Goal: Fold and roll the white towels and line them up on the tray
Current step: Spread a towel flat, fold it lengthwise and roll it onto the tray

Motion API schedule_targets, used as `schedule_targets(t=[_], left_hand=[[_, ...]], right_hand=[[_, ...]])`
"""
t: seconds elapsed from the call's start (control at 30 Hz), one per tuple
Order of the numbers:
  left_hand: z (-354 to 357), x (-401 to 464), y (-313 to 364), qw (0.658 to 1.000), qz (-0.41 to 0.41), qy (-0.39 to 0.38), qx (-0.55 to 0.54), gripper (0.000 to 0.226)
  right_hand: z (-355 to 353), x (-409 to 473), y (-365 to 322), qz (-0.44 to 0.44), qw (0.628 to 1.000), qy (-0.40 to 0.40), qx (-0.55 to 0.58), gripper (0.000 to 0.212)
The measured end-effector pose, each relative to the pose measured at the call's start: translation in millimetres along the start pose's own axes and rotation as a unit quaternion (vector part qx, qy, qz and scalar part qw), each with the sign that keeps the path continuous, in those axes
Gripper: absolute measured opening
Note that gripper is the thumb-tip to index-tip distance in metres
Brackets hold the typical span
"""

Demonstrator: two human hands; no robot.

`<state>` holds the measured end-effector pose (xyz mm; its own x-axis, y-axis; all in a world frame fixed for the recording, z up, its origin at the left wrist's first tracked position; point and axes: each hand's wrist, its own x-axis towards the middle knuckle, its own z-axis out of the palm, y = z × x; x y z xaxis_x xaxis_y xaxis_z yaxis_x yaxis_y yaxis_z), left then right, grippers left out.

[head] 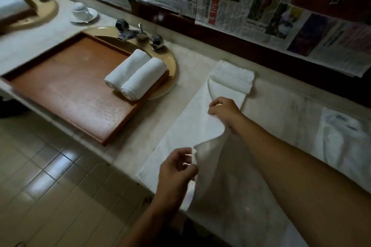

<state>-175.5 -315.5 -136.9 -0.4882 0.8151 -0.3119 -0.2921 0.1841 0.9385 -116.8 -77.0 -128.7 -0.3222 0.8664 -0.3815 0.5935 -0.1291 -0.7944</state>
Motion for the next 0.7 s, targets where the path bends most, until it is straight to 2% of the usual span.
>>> schedule_targets(t=[0.1,0.17,0.23,0.33,0.5,0.7], left_hand=[[-41.0,-3.3,-11.5,0.995,-0.039,0.069,-0.06,0.018],[-61.8,-10.7,-21.5,0.989,-0.069,0.118,-0.05,0.006],[-78.4,-17.1,-32.1,0.978,-0.104,0.18,-0.028,0.01],[-95.2,-18.3,-37.7,0.962,-0.137,0.235,-0.006,0.021],[-97.6,-4.5,-18.4,0.948,-0.101,0.235,0.188,0.028],[-105.7,11.6,-19.9,0.887,-0.105,0.194,0.406,0.01]], right_hand=[[25.1,3.6,-15.4,-0.033,0.998,-0.056,-0.015,0.01],[46.1,7.0,-18.8,-0.06,0.992,-0.093,-0.055,0.01],[64.8,7.3,-18.8,-0.084,0.979,-0.132,-0.132,0.016],[81.9,6.6,-16.7,-0.135,0.927,-0.166,-0.308,0.028],[89.0,7.2,-18.8,-0.234,0.852,-0.185,-0.431,0.019],[91.9,8.1,-17.6,-0.332,0.774,-0.178,-0.51,0.015]])
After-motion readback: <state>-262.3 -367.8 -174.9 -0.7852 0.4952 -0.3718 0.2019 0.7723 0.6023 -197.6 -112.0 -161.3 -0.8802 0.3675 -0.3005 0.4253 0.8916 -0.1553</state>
